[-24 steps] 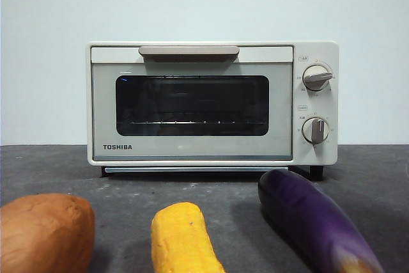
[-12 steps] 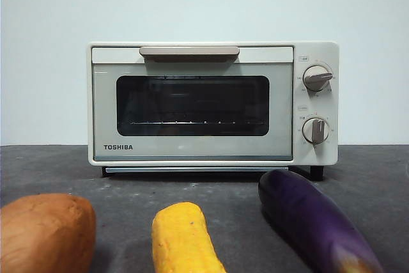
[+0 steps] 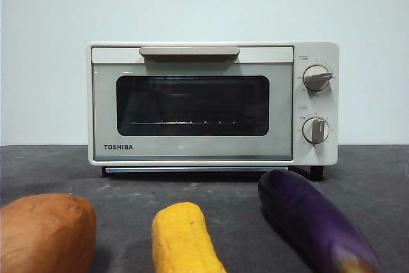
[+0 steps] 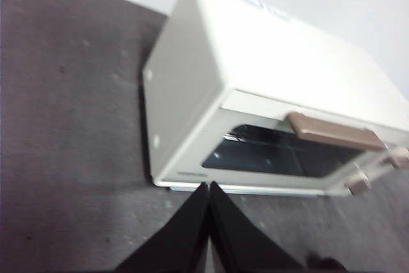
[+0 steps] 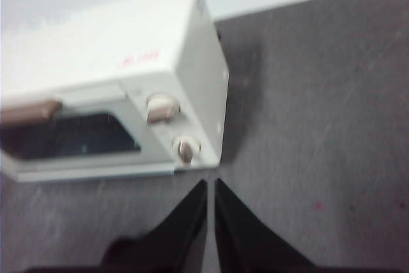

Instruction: Take the eggplant from the table,put the eggplant in the oven

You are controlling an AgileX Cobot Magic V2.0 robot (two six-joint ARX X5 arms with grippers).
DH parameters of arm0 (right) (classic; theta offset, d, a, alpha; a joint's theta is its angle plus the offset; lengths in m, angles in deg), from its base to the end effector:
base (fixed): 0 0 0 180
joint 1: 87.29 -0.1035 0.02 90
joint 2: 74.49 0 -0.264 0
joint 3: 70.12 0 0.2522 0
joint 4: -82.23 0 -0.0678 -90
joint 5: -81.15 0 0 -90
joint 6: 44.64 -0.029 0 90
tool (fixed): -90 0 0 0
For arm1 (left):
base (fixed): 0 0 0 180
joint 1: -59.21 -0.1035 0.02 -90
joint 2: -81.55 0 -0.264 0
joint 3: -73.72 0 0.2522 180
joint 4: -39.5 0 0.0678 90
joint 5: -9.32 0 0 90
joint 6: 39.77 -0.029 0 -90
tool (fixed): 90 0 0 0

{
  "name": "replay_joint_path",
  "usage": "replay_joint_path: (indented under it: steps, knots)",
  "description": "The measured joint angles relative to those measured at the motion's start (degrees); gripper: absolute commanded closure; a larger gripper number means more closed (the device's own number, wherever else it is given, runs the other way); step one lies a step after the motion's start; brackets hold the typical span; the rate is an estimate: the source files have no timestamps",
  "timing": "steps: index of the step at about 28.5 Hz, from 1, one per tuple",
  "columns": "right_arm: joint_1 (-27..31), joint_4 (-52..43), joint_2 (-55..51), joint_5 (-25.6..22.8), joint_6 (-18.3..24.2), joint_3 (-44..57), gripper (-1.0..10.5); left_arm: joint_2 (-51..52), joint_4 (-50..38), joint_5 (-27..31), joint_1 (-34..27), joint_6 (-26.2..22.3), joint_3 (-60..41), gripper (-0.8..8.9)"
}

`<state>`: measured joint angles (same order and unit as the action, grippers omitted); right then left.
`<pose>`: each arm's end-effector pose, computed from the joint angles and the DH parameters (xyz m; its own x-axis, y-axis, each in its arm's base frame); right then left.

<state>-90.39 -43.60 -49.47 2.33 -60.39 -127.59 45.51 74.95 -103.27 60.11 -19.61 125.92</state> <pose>0.0826 0.0101 0.3149 0.8996 0.2429 -0.3630 -0.1239 0.9389 0.3212 0.1378 -0.0133 0.2978 0.8653 -0.3978 -0.3050 0.2401 0.8630 -0.4444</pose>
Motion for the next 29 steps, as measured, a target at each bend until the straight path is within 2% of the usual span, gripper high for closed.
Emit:
replay_joint_path:
  steps: [4,7,11,14,18,22,24,26,27,29]
  knots:
    - [0.0,6.9,4.2,4.6,2.7,-4.4,9.4,-4.5,1.7,-0.4,1.9,-1.9,3.6,8.06]
    - [0.0,10.8,6.4,9.9,3.5,-6.1,9.2,-6.4,1.7,-0.6,3.5,-2.7,3.9,8.06]
    - [-0.4,15.5,8.5,20.4,3.9,-6.2,7.8,-9.2,1.7,-0.6,5.4,-2.9,3.9,8.06]
    - [-1.9,18.3,9.9,24.7,4.0,-6.2,6.8,-10.7,1.4,-0.7,6.6,-2.9,3.9,8.06]
    - [-4.7,21.4,11.3,24.7,4.0,-6.2,6.3,-12.0,-0.9,-0.7,8.0,-2.9,3.9,8.06]
    - [-10.9,22.5,14.4,23.1,3.6,-6.2,6.2,-12.3,-4.2,-0.8,9.8,-2.9,3.9,8.06]
    - [-14.9,22.6,17.2,18.8,2.3,-6.2,6.2,-12.3,-4.5,-0.8,10.3,-2.9,3.9,8.06]
    - [-19.9,22.6,20.7,11.8,-0.3,-6.2,6.2,-12.3,-4.5,-0.8,10.6,-2.9,3.9,8.06]
    - [-22.9,22.5,22.8,7.8,-2.1,-6.2,6.3,-12.3,-4.5,-0.8,10.6,-2.9,3.9,8.06]
    - [-28.0,21.5,26.9,2.9,-6.8,-6.2,6.3,-12.3,-4.5,-0.8,10.6,-2.9,3.9,8.06]
